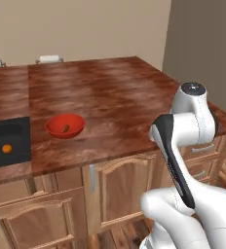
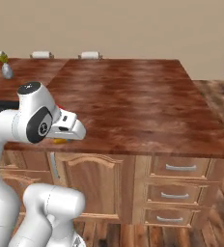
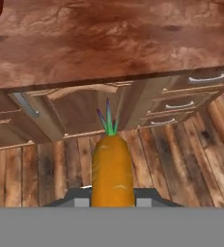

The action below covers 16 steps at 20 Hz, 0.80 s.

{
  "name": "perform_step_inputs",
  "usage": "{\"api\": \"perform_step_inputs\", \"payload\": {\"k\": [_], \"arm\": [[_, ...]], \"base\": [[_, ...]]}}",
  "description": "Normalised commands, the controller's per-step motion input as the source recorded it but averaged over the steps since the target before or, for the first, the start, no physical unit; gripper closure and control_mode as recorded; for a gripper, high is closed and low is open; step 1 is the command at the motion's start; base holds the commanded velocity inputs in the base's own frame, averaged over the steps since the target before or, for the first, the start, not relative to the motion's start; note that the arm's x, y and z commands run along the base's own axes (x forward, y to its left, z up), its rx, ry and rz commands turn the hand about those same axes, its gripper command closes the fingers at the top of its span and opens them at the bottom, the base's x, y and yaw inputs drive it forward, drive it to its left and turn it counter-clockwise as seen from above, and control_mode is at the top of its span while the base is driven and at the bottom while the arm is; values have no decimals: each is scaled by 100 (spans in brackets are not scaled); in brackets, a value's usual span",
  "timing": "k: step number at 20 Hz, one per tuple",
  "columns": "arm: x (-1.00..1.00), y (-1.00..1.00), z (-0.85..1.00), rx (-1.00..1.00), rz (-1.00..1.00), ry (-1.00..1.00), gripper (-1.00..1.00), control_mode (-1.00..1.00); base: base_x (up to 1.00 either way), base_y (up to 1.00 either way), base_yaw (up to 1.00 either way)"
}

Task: Pick the carrots from the cabinet and place them in one bowl. Pick the tangerine from the sink and place it in the other bowl.

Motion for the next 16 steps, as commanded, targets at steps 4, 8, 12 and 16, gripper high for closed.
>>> {"api": "perform_step_inputs", "payload": {"k": [4,8,12,16], "arm": [[0,0,0,0,0,0,100,100],[0,0,0,0,0,0,100,100],[0,0,0,0,0,0,100,100],[0,0,0,0,0,0,100,100]], "base": [[5,1,63],[7,3,1],[17,1,0],[24,0,0]]}}
